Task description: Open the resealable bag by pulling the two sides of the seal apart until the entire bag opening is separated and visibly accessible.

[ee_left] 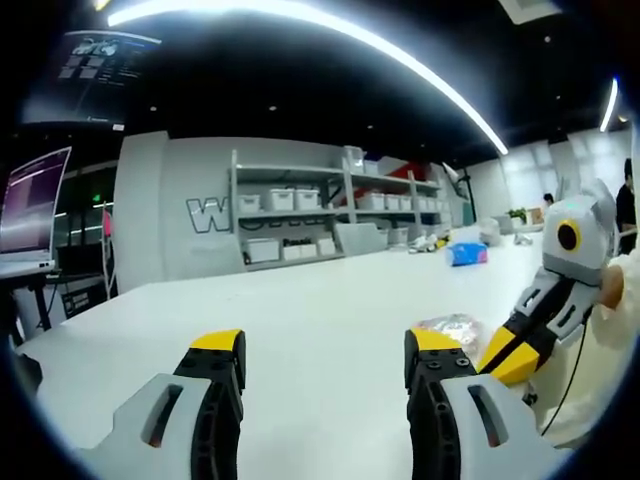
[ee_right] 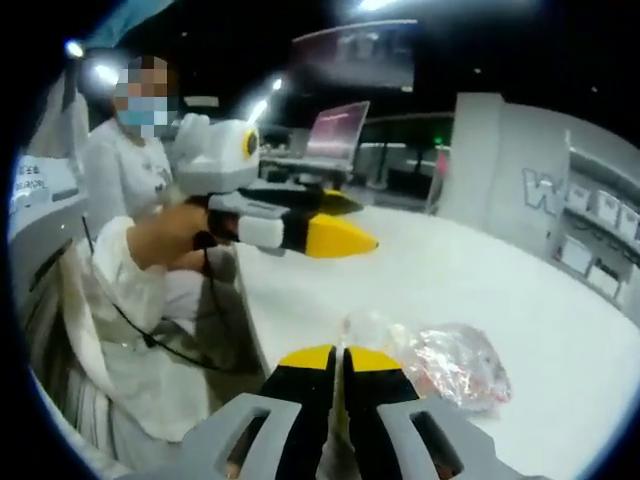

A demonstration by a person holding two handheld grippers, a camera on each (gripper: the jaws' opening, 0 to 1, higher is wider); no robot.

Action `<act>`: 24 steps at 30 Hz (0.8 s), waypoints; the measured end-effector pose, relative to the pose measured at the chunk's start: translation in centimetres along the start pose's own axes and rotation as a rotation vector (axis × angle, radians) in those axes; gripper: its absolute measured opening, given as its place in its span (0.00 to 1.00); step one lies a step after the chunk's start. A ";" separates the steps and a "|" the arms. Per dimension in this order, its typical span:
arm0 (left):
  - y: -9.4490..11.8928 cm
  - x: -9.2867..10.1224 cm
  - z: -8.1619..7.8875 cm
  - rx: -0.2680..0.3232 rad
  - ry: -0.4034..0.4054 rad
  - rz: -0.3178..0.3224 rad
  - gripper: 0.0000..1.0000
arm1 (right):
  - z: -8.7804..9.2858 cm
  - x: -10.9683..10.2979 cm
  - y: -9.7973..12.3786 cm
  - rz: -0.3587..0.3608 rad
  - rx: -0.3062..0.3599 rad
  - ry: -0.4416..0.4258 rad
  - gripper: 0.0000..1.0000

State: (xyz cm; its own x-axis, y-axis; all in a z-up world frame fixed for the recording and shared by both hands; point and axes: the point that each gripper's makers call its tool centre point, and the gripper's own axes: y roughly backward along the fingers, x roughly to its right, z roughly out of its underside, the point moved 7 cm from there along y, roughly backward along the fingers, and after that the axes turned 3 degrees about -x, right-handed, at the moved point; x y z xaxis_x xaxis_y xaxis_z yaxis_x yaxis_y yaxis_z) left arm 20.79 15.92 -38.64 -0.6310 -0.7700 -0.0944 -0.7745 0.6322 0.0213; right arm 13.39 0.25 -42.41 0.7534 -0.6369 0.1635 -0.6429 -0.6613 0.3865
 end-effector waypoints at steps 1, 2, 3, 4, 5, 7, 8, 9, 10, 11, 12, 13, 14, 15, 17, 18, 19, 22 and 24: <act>0.0 0.0 0.0 0.000 0.001 0.002 0.63 | 0.0 0.0 0.0 0.001 0.001 -0.005 0.00; 0.0 0.1 0.0 -0.001 0.001 0.003 0.63 | 0.0 0.0 0.0 0.006 0.002 -0.004 0.00; 0.0 0.2 0.1 -0.003 0.000 0.006 0.63 | 0.0 0.0 0.0 0.010 0.003 -0.004 0.00; 0.0 0.3 0.1 -0.005 -0.001 0.009 0.63 | 0.0 0.0 0.0 0.013 0.005 -0.006 0.00; 0.0 0.3 0.1 -0.007 -0.001 0.012 0.63 | 0.0 0.0 0.0 0.014 0.007 -0.008 0.00; 0.0 0.4 0.2 -0.011 0.000 0.018 0.62 | 0.0 -0.1 0.1 0.012 0.014 -0.022 0.00; 0.0 0.5 0.2 -0.012 0.000 0.020 0.62 | 0.1 -0.1 0.1 0.010 0.018 -0.037 0.00; 0.0 0.5 0.2 -0.014 0.002 0.024 0.62 | 0.1 -0.1 0.1 0.007 0.023 -0.056 0.00; 0.0 0.6 0.2 -0.016 0.005 0.027 0.61 | 0.1 0.0 0.2 0.004 0.030 -0.076 0.00; 0.0 0.6 0.3 -0.017 0.006 0.029 0.61 | 0.2 0.0 0.2 0.001 0.048 -0.122 0.00; 0.0 0.7 0.3 -0.018 0.005 0.031 0.61 | 0.2 0.0 0.2 -0.001 0.067 -0.160 0.00; 0.0 0.8 0.3 -0.019 0.004 0.032 0.61 | 0.2 0.1 0.2 -0.007 0.090 -0.206 0.00; 0.0 0.8 0.3 -0.021 0.004 0.034 0.61 | 0.2 0.2 0.3 -0.011 0.108 -0.244 0.00; 0.0 0.9 0.3 -0.022 0.003 0.037 0.61 | 0.2 0.3 0.4 -0.013 0.140 -0.313 0.00; 0.0 1.2 0.3 -0.029 0.004 0.051 0.61 | 0.1 0.9 0.7 -0.028 0.207 -0.445 0.00; 0.0 1.3 0.3 -0.032 0.005 0.058 0.60 | 0.2 1.2 0.8 -0.031 0.230 -0.484 0.00; 0.0 1.5 0.4 -0.035 0.007 0.067 0.59 | 0.2 1.4 0.9 -0.030 0.247 -0.505 0.00; -0.1 1.9 0.4 -0.049 0.024 0.088 0.58 | 0.2 1.6 1.1 -0.022 0.253 -0.506 0.00; -0.1 2.2 0.4 -0.053 0.026 0.100 0.58 | 0.1 1.6 1.2 -0.017 0.257 -0.499 0.00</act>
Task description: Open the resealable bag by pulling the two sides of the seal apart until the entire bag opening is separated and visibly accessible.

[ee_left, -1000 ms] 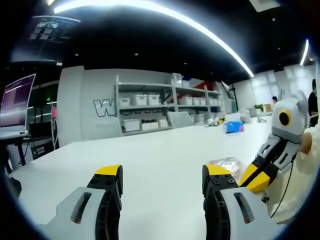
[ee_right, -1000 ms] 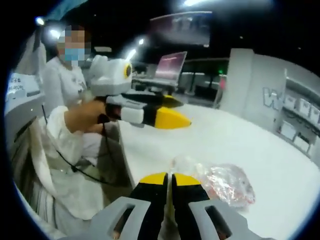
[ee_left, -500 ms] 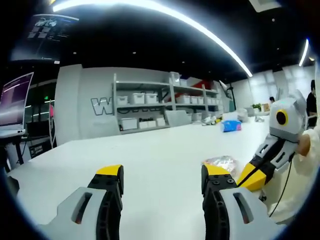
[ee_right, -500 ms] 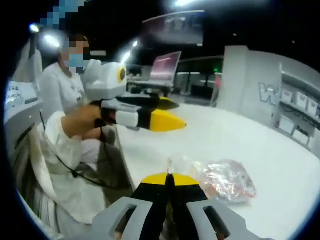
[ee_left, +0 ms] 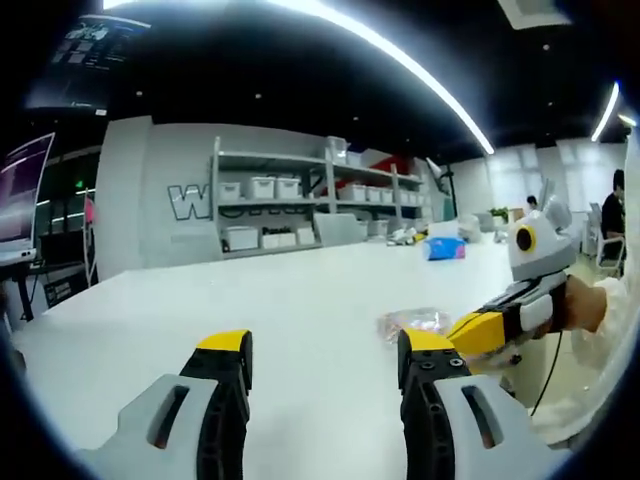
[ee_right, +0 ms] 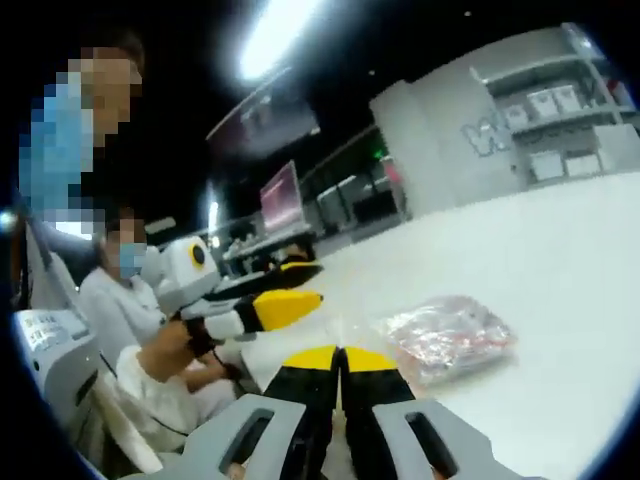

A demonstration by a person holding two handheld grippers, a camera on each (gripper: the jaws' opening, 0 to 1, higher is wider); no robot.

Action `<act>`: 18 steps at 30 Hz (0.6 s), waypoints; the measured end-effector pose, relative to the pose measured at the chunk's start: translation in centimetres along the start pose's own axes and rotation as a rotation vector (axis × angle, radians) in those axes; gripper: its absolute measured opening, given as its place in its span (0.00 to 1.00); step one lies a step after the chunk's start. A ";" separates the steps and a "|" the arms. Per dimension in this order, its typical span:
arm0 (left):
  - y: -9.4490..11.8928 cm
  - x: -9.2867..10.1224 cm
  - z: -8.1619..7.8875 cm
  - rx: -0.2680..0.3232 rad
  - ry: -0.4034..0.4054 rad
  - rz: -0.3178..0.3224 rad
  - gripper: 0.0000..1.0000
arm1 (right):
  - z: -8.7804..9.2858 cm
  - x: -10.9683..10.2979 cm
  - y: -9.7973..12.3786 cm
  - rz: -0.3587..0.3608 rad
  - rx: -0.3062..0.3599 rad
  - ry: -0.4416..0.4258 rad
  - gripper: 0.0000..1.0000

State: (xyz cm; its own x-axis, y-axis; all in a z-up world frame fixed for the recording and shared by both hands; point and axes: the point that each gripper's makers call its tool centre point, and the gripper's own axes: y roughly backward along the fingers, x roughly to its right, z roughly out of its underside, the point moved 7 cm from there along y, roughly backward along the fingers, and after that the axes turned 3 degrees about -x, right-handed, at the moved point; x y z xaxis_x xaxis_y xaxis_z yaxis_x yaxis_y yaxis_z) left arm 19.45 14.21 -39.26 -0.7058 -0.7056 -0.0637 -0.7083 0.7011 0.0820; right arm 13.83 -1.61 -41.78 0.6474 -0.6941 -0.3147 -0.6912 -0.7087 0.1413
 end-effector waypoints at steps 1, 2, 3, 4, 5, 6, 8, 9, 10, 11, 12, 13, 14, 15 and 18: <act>0.0 0.2 0.0 -0.003 -0.001 0.006 0.58 | -0.1 -0.1 0.0 -0.002 0.003 0.001 0.00; 0.1 0.4 -0.1 -0.006 0.002 0.013 0.58 | -0.1 -0.1 0.0 -0.004 0.006 0.000 0.00; 0.1 0.7 -0.1 -0.011 0.008 0.023 0.57 | -0.2 -0.1 0.0 -0.005 0.009 -0.001 0.00; 0.2 1.0 -0.2 -0.015 0.020 0.040 0.56 | -0.3 -0.2 0.0 -0.007 0.016 -0.004 0.00; 0.3 1.5 -0.3 -0.020 0.047 0.071 0.54 | -0.4 -0.2 -0.1 -0.008 0.026 -0.009 0.00; 0.4 1.9 -0.4 -0.029 0.068 0.098 0.51 | -0.4 -0.2 -0.1 -0.009 0.035 -0.013 0.00; 0.5 2.3 -0.5 -0.040 0.104 0.124 0.46 | -0.6 -0.3 -0.2 -0.017 0.057 -0.030 0.00; 0.5 2.4 -0.5 -0.047 0.117 0.131 0.44 | -0.7 -0.3 -0.2 -0.020 0.063 -0.033 0.00; 0.5 2.5 -0.5 -0.048 0.125 0.138 0.43 | -0.7 -0.4 -0.2 -0.020 0.069 -0.033 0.00; 0.5 2.6 -0.4 -0.054 0.140 0.143 0.42 | -0.7 -0.4 -0.2 -0.020 0.074 -0.031 0.00; 0.5 2.6 -0.3 -0.063 0.159 0.147 0.41 | -0.8 -0.4 -0.2 -0.020 0.080 -0.030 0.00; 0.5 2.7 -0.2 -0.076 0.183 0.156 0.40 | -0.8 -0.5 -0.2 -0.023 0.085 -0.033 0.00; 0.5 2.8 -0.1 -0.086 0.209 0.166 0.39 | -0.9 -0.6 -0.2 -0.026 0.092 -0.036 0.00; 0.6 3.0 0.0 -0.089 0.252 0.182 0.37 | -0.9 -0.6 -0.2 -0.028 0.097 -0.038 0.00; 0.6 3.4 -0.1 -0.090 0.338 0.220 0.35 | -0.9 -0.6 -0.1 -0.026 0.108 -0.034 0.00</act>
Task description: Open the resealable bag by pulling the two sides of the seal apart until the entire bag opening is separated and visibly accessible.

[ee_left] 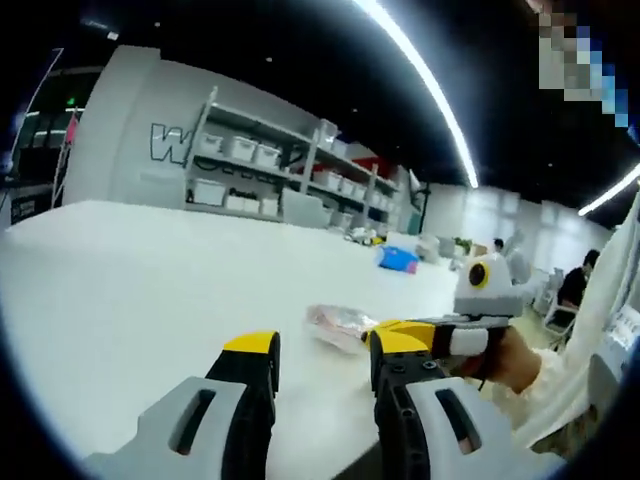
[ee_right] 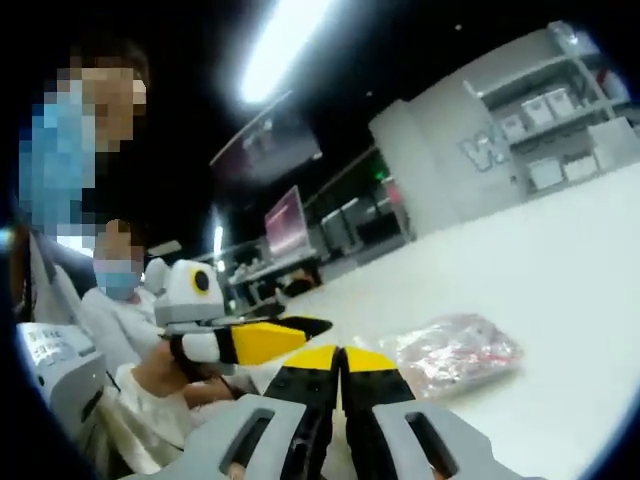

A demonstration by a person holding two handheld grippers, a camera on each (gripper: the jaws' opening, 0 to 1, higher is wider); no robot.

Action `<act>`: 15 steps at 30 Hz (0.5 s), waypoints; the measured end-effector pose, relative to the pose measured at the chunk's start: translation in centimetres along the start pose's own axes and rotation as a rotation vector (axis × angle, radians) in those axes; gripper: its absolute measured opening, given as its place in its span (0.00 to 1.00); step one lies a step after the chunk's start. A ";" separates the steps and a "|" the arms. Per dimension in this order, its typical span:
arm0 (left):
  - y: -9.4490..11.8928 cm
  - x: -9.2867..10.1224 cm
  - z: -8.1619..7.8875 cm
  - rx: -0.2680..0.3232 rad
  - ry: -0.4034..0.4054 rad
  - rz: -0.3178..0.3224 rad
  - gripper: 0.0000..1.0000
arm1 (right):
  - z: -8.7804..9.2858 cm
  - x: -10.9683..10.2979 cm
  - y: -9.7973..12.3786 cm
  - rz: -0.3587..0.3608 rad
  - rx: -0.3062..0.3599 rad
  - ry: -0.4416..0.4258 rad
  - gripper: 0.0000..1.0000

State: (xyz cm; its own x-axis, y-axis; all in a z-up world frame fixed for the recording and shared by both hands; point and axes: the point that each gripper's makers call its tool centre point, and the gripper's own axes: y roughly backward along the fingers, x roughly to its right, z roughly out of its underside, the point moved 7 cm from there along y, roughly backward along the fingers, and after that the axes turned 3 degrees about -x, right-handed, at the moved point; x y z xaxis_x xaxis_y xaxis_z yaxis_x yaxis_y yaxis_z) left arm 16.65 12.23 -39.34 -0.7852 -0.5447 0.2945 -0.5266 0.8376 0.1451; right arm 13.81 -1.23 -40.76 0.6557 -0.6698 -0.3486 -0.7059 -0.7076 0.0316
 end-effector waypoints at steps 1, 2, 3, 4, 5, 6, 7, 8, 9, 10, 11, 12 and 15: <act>-0.1 0.0 0.1 -0.002 0.027 0.011 0.34 | 0.0 0.0 0.0 -0.001 0.002 -0.003 0.00; -0.1 0.0 0.2 -0.004 0.053 0.021 0.32 | 0.0 0.0 0.0 -0.003 0.004 -0.006 0.00; -0.2 0.1 0.3 -0.010 0.089 0.032 0.30 | 0.1 0.0 0.0 -0.004 0.008 -0.008 0.00; -0.2 0.1 0.4 -0.015 0.130 0.045 0.28 | 0.1 0.0 0.0 -0.004 0.010 -0.009 0.00; -0.3 0.1 0.4 -0.015 0.156 0.053 0.26 | 0.1 0.0 0.1 -0.004 0.013 -0.008 0.00; -0.3 0.2 0.5 -0.014 0.193 0.072 0.24 | 0.1 0.0 0.1 -0.005 0.016 -0.008 0.00; -0.4 0.2 0.5 -0.018 0.240 0.088 0.23 | 0.1 -0.1 0.1 -0.006 0.019 -0.009 0.00; -0.4 0.2 0.6 -0.018 0.279 0.101 0.21 | 0.0 -0.1 0.1 -0.007 0.022 -0.010 0.00; -0.5 0.2 0.6 -0.016 0.306 0.113 0.20 | 0.0 0.0 0.2 -0.008 0.024 -0.010 0.00; -0.6 0.2 0.7 -0.022 0.357 0.115 0.18 | 0.0 0.0 0.2 -0.008 0.027 -0.010 0.00; -0.7 0.1 0.7 -0.026 0.376 0.123 0.16 | 0.1 0.0 0.2 -0.009 0.029 -0.011 0.00; -0.8 0.1 0.8 -0.032 0.400 0.129 0.15 | 0.1 0.0 0.2 -0.012 0.031 -0.013 0.00; -1.0 -0.2 1.0 -0.048 0.467 0.138 0.14 | 0.2 0.1 0.3 -0.019 0.037 -0.021 0.00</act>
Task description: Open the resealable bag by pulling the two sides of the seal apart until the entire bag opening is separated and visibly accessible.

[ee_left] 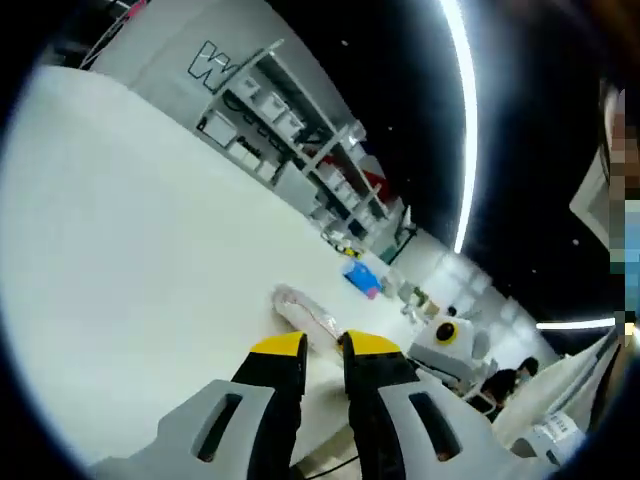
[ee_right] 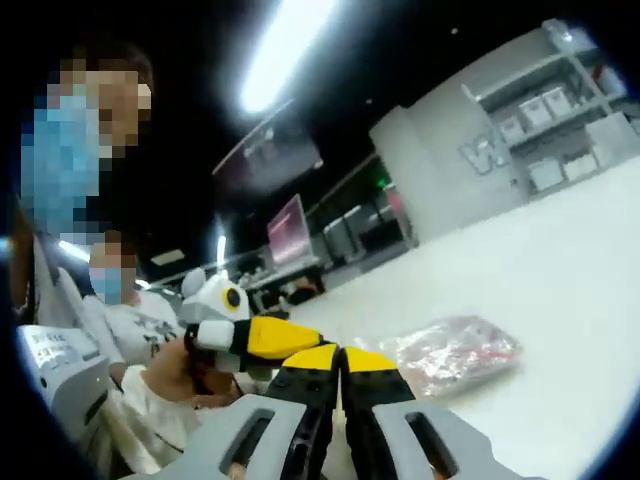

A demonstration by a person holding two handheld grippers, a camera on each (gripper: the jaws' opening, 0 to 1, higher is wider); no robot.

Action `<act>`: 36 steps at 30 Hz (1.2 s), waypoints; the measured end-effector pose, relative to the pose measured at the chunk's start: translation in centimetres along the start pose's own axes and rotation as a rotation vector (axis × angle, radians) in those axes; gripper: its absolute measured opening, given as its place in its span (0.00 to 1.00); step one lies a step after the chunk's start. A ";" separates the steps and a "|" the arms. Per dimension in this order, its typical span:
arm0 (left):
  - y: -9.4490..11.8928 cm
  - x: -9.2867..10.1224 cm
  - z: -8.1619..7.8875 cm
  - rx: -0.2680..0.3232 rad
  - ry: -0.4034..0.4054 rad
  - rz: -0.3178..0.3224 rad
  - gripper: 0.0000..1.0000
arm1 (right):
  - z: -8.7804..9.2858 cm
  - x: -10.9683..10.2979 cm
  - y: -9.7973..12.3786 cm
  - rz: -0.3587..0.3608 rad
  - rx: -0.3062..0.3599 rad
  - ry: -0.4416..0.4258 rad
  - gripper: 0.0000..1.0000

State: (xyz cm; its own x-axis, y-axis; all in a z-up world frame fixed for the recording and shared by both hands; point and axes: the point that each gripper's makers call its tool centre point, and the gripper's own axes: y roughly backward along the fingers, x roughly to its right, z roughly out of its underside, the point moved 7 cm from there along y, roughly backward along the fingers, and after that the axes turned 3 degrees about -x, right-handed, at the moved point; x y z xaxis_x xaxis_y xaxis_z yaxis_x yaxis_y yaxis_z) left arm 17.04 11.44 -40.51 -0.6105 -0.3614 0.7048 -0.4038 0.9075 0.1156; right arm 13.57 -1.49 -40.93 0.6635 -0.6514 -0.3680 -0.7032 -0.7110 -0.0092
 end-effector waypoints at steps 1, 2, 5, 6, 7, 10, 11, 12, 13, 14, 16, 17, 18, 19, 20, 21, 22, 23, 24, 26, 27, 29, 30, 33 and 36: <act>-0.1 0.0 0.0 -0.002 0.030 0.014 0.14 | 0.0 0.0 0.0 0.000 0.000 0.000 0.00; -0.1 0.0 0.0 0.002 0.054 0.030 0.14 | 0.1 0.1 0.1 -0.001 0.002 -0.003 0.00; -0.2 -0.2 0.0 0.000 0.078 0.032 0.14 | 0.1 0.1 0.1 -0.005 0.007 -0.006 0.00; -0.2 -0.2 0.1 -0.001 0.078 0.028 0.14 | 0.0 0.0 0.1 -0.008 0.010 -0.005 0.00; -0.3 -0.2 0.1 -0.004 0.077 0.027 0.14 | 0.0 0.0 0.2 -0.010 0.013 -0.003 0.00; -0.5 0.0 0.2 -0.013 0.086 0.042 0.10 | 0.0 0.0 0.2 -0.015 0.016 -0.001 0.00; -0.5 0.0 0.2 -0.015 0.092 0.049 0.10 | 0.0 0.0 0.2 -0.016 0.016 0.000 0.00; -0.6 0.0 0.3 -0.016 0.098 0.052 0.10 | 0.0 0.0 0.1 -0.017 0.015 0.002 0.00; -0.7 0.0 0.4 -0.021 0.103 0.055 0.10 | 0.0 0.0 0.1 -0.017 0.014 0.005 0.00; -0.7 0.0 0.5 -0.025 0.106 0.055 0.10 | 0.1 0.0 0.1 -0.017 0.013 0.007 0.00; -0.8 -0.2 0.7 -0.035 0.112 0.050 0.09 | 0.1 0.0 0.2 -0.017 0.013 0.009 0.00; -0.8 -0.2 0.7 -0.035 0.113 0.050 0.09 | 0.1 -0.1 0.2 -0.018 0.014 0.008 0.00; -0.8 -0.3 0.8 -0.032 0.118 0.052 0.09 | 0.1 -0.1 0.2 -0.019 0.015 0.006 0.00; -0.8 -0.3 0.8 -0.029 0.128 0.060 0.09 | 0.1 -0.1 0.2 -0.021 0.017 0.007 0.00; -0.9 -0.3 0.8 -0.025 0.137 0.067 0.09 | 0.1 -0.1 0.2 -0.022 0.018 0.007 0.00; -0.9 -0.3 0.8 -0.023 0.145 0.072 0.09 | 0.1 -0.1 0.2 -0.022 0.017 0.006 0.00; -0.9 -0.3 0.8 -0.022 0.147 0.074 0.09 | 0.1 -0.1 0.2 -0.023 0.017 0.005 0.00; -0.9 -0.3 0.8 -0.021 0.149 0.074 0.09 | 0.1 -0.1 0.2 -0.024 0.016 0.005 0.00; -0.9 -0.3 0.8 -0.023 0.150 0.070 0.09 | 0.1 -0.1 0.2 -0.024 0.016 0.006 0.00; -0.9 -0.4 0.9 -0.026 0.151 0.068 0.09 | 0.2 -0.1 0.2 -0.025 0.015 0.005 0.00; -0.9 -0.4 1.0 -0.025 0.153 0.068 0.09 | 0.2 -0.1 0.2 -0.026 0.015 0.005 0.00; -1.0 -0.4 1.0 -0.025 0.160 0.072 0.09 | 0.3 -0.2 0.2 -0.028 0.013 0.004 0.00; -1.0 -0.4 1.0 -0.025 0.163 0.074 0.09 | 0.3 -0.2 0.2 -0.028 0.013 0.005 0.00; -1.0 -0.4 1.1 -0.023 0.173 0.081 0.08 | 0.3 -0.1 0.2 -0.024 0.009 0.015 0.00; -0.9 -0.4 1.1 -0.021 0.185 0.087 0.06 | 0.4 -0.2 0.2 -0.024 0.007 0.020 0.00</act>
State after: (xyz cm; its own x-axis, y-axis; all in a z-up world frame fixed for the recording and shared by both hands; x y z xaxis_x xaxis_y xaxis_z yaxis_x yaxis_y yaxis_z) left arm 16.88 10.49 -41.70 -0.5061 -0.2373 0.8292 -0.3393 0.9387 0.0616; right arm 13.24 -1.42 -41.22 0.6849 -0.6394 -0.3494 -0.6888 -0.7245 -0.0244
